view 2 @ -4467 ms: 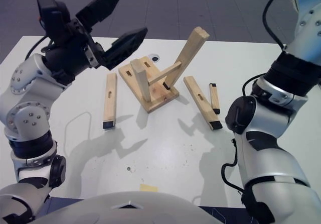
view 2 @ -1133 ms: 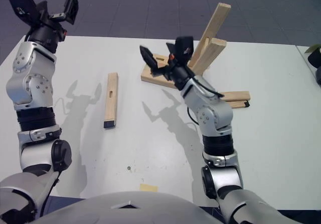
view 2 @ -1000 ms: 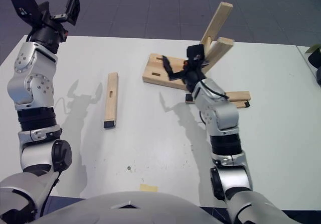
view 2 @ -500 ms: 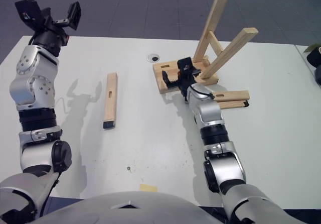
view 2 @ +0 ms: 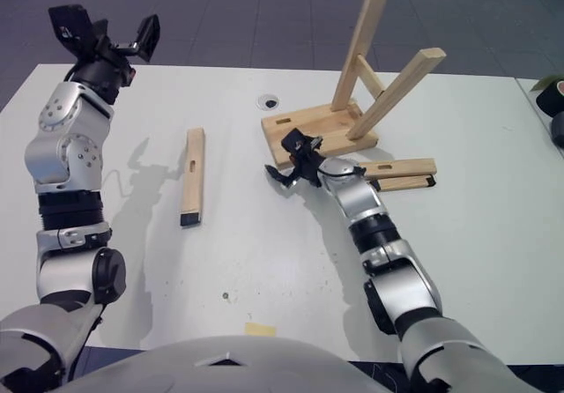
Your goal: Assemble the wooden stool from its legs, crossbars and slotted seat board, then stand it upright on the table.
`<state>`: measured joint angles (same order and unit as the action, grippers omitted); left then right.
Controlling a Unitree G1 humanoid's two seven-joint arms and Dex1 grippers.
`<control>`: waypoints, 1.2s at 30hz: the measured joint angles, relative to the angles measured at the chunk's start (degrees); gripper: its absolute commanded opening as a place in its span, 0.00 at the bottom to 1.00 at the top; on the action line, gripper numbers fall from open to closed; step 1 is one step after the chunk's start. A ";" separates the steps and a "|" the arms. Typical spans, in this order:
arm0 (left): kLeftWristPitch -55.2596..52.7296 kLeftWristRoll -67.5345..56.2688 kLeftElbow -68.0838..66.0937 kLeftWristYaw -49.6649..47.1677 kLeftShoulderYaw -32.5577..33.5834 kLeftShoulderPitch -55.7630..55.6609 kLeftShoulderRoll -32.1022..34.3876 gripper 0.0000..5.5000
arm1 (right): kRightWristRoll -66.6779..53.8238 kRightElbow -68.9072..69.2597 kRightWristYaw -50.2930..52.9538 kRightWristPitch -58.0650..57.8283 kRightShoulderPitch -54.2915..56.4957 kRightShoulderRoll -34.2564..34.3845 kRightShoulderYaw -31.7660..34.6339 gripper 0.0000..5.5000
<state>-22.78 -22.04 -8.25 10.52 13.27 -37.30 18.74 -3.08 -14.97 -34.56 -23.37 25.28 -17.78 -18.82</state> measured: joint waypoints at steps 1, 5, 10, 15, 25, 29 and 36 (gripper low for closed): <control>-0.01 0.00 0.14 -0.10 0.01 0.28 0.00 0.98 | -0.70 3.85 -1.27 -1.27 -2.17 -1.27 -0.06 0.98; -0.42 0.01 0.71 -0.85 0.41 1.84 0.03 0.98 | -3.17 15.75 -4.87 -5.36 -9.37 -7.00 0.70 0.98; -0.59 0.04 1.70 -1.17 0.62 2.05 0.06 0.98 | -16.94 33.57 -12.86 -17.31 -20.36 -13.27 5.88 0.98; -0.63 0.46 2.08 -1.20 0.62 2.08 0.09 0.98 | -17.02 36.42 -14.17 -18.85 -25.52 -20.18 8.13 0.98; -1.69 0.40 5.14 -0.77 2.13 3.95 1.33 0.98 | -38.28 36.57 -1.83 -17.36 -22.19 -4.28 32.27 0.98; -2.35 0.57 8.37 -1.50 4.79 7.03 3.31 0.98 | -38.44 32.93 3.99 -17.32 -25.01 -4.57 39.05 0.98; -2.28 1.80 13.26 -3.94 5.69 9.36 2.99 0.98 | -24.64 31.49 14.05 -9.33 -29.74 -4.89 37.78 0.98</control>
<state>-25.06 -20.23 5.01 6.58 18.97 -27.93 21.73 -27.72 16.52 -20.51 -32.69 -4.46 -22.66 18.95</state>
